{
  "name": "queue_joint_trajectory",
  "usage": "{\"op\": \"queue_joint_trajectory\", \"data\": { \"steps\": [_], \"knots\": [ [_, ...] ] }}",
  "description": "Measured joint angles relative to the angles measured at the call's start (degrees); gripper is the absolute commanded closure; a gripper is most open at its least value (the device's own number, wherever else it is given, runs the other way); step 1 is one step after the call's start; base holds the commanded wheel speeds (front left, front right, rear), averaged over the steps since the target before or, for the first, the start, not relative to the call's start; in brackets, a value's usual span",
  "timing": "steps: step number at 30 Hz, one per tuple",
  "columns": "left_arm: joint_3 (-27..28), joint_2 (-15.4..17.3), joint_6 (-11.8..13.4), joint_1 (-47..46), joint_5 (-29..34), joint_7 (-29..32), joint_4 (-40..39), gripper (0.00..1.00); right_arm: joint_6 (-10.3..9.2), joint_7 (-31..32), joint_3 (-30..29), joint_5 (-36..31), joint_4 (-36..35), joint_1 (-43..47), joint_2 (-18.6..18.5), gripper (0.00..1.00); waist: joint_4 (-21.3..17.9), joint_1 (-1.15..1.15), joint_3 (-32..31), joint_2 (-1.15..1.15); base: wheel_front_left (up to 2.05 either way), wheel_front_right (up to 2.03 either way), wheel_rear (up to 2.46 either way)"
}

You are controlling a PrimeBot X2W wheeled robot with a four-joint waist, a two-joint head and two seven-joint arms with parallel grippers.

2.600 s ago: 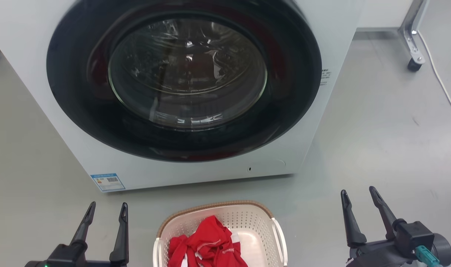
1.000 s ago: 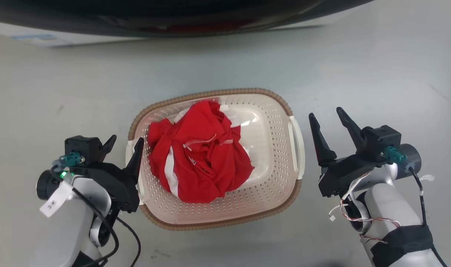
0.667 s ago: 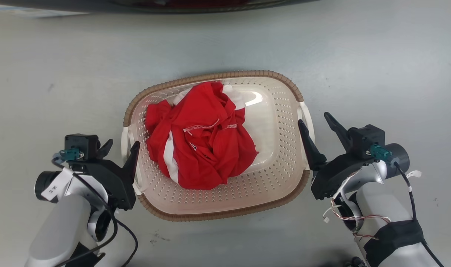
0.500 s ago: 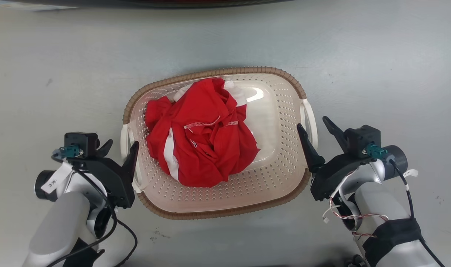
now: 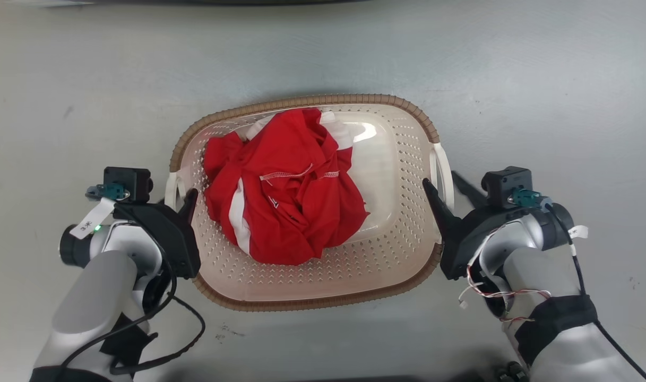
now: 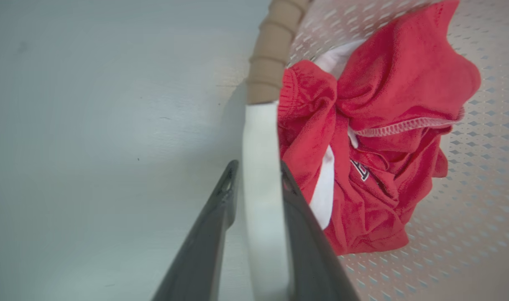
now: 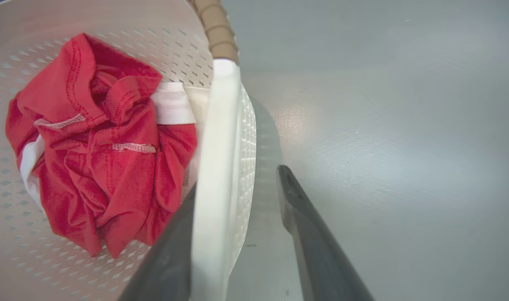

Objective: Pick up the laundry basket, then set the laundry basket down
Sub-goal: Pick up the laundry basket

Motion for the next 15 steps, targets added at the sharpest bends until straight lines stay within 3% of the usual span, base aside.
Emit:
{"op": "queue_joint_trajectory", "data": {
  "steps": [3,15],
  "knots": [
    [-0.42,-0.94,-0.44,-0.86,-0.36,-0.03,0.96,1.0,0.88,0.91,0.74,0.56,0.93,-0.58,0.45,1.0,0.08,0.0,0.12,0.0,0.0,0.0,0.0],
    [-1.18,-1.85,-0.49,-2.86,-1.01,-2.0,5.38,1.0,0.9,0.94,1.21,3.52,4.32,-1.93,1.07,1.0,0.27,-0.01,-0.31,-0.02,0.0,0.0,0.0]
  ]
}}
